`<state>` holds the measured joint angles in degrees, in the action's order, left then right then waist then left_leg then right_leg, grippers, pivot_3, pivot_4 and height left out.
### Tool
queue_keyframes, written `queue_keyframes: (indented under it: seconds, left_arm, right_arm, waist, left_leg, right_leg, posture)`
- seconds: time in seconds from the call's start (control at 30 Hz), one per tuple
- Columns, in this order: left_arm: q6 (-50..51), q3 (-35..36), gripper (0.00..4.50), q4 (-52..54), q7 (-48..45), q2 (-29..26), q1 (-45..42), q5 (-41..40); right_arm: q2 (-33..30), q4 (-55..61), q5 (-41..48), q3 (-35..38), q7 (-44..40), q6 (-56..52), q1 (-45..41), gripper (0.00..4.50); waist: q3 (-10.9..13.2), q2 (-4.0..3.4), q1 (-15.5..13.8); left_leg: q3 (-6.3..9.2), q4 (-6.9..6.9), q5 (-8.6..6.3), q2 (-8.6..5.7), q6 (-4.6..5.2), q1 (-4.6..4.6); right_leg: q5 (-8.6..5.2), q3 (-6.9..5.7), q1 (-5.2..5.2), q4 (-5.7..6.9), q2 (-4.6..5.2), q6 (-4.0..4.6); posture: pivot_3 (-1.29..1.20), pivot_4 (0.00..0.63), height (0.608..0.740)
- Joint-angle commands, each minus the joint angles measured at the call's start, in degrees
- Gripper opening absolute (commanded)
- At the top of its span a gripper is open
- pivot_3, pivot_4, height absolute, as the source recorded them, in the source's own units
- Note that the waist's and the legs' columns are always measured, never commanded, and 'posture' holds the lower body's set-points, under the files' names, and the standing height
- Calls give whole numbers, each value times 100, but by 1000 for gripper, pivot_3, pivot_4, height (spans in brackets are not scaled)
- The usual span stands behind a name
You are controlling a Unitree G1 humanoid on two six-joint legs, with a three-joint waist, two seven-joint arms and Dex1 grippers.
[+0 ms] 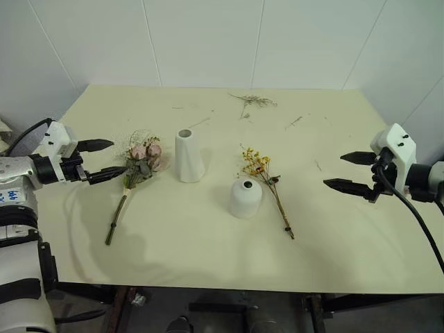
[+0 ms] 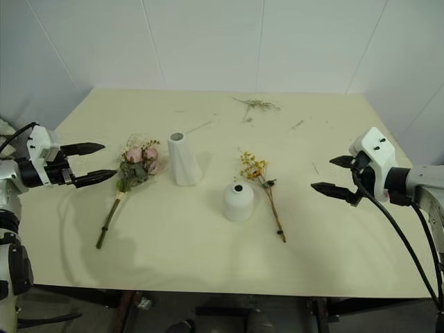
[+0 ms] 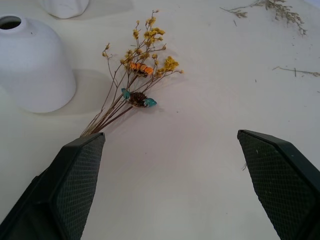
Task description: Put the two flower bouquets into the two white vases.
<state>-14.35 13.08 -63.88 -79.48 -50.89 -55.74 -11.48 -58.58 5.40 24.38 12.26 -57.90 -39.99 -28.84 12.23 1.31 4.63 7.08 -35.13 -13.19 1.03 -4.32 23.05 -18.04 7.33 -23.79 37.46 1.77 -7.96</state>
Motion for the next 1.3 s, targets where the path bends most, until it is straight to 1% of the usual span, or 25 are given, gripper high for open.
queue_keyframes:
  seconds: [0.03,0.17,0.3,0.4,0.47,0.57,0.67,0.77,0.9,1.07,1.2,1.3]
  left_arm:
    - [71,145,4425,129,-162,-63,-69,-200]
    - [422,218,4425,295,-482,8,-97,-433]
    - [429,143,4425,190,-592,-81,-143,-365]
    - [864,203,4425,317,-989,-253,-207,-516]
    - [986,319,4425,251,-1046,-334,-332,-635]
    - [1138,461,4425,177,-1077,-408,-408,-809]
    - [1495,495,4425,158,-1280,-595,-494,-930]
    - [1711,419,4425,253,-1302,-759,-481,-1088]
    - [2020,311,4425,337,-1302,-917,-565,-1371]
    - [2207,-197,4425,505,-1302,-1131,-515,-1745]
    - [2131,-138,4425,509,-1302,-1042,-680,-2207]
    - [2134,-197,4425,570,-1302,-982,-637,-2448]
  right_arm:
    - [68,263,146,207,149,-5,-36,4500]
    - [221,279,54,143,407,77,-118,4500]
    - [342,386,91,124,660,-33,-221,4500]
    - [320,532,269,-114,794,-838,-278,4500]
    - [383,659,370,-282,916,-1306,-351,4500]
    - [538,804,387,-488,1062,-1512,-437,4500]
    - [443,713,16,-967,1329,-1807,-590,4500]
    - [430,829,-112,-1255,1491,-2105,-595,4500]
    - [682,1042,2,-1382,1695,-2608,-805,4500]
    - [1036,1178,4,-1527,1880,-2860,-910,4500]
    - [1217,1114,-48,-1639,1988,-2959,-949,4500]
    - [1251,1066,-124,-1698,2098,-2993,-895,4500]
  waist:
    - [0,0,0]
    - [0,0,-5]
    - [0,0,-1]
    - [0,0,6]
    - [0,1,8]
    - [0,0,7]
    - [1,-1,13]
    - [1,-1,6]
    - [1,-1,1]
    - [1,0,13]
    - [1,0,-1]
    - [1,0,-3]
  left_leg:
    - [0,0,0,0,0,0]
    - [0,0,0,0,0,0]
    - [1,0,0,0,0,1]
    - [2,1,0,0,0,0]
    - [3,0,0,1,0,1]
    - [3,0,0,1,0,1]
    - [1,1,0,1,0,0]
    - [2,1,0,1,0,1]
    - [2,3,-1,1,-1,6]
    - [1,3,-1,3,-1,4]
    - [1,3,-1,3,-1,7]
    - [1,3,-1,3,-2,10]
  right_leg:
    - [0,0,0,0,0,0]
    - [0,0,0,0,0,0]
    - [0,0,0,0,0,0]
    - [0,0,0,0,-1,0]
    - [0,0,-1,1,-1,0]
    - [0,0,-1,0,0,0]
    - [-1,0,-2,1,0,1]
    - [-2,-1,-2,-2,0,3]
    - [-3,0,-6,-3,0,3]
    - [-3,-1,-6,-1,-1,4]
    - [-4,-1,-9,-1,-1,5]
    - [-4,-2,-11,-3,0,5]
  posture:
    - [0,150,740]
    - [0,150,740]
    - [0,150,740]
    - [0,150,740]
    - [0,150,740]
    - [0,150,740]
    - [0,150,740]
    - [0,150,740]
    - [0,150,740]
    - [0,150,740]
    - [0,150,740]
    - [0,150,740]
